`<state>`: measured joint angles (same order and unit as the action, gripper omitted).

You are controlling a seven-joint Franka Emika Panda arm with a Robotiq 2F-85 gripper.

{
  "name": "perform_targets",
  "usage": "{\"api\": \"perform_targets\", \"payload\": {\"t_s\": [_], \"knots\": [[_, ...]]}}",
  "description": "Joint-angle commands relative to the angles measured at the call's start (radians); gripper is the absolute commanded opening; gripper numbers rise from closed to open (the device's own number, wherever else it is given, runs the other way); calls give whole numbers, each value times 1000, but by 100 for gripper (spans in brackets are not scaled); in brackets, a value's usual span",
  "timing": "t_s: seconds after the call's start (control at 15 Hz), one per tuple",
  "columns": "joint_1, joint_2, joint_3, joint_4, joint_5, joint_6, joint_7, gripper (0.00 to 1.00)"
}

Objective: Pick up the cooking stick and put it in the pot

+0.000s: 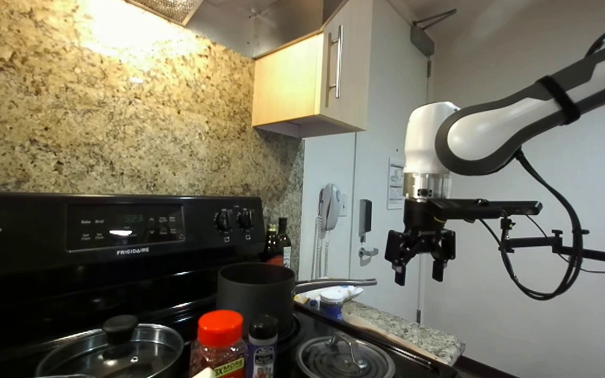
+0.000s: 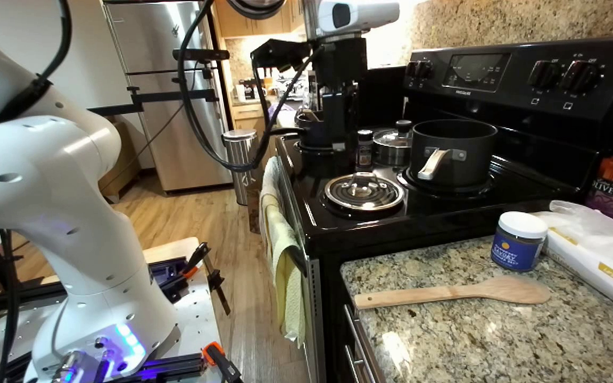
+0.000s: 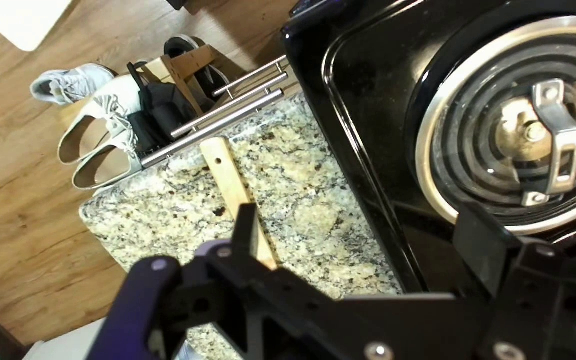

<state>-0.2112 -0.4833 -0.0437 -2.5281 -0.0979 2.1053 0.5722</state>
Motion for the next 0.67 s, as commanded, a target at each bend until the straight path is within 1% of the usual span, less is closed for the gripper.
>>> {"api": "perform_targets", "payload": {"t_s": [0.0, 0.07, 0.13, 0.2, 0.27, 0.4, 0.6], "knots": [[-13, 0, 12, 2, 7, -2, -6, 100], [-13, 0, 12, 2, 7, -2, -6, 100], [-7, 10, 12, -5, -5, 18, -33, 100], [-2, 26, -2, 3, 8, 7, -64, 100], [-13, 34, -6, -4, -14, 42, -77, 100], [-23, 58, -36, -5, -12, 48, -135, 100], [-41, 96, -85, -14, -26, 138, -223, 100]]}}
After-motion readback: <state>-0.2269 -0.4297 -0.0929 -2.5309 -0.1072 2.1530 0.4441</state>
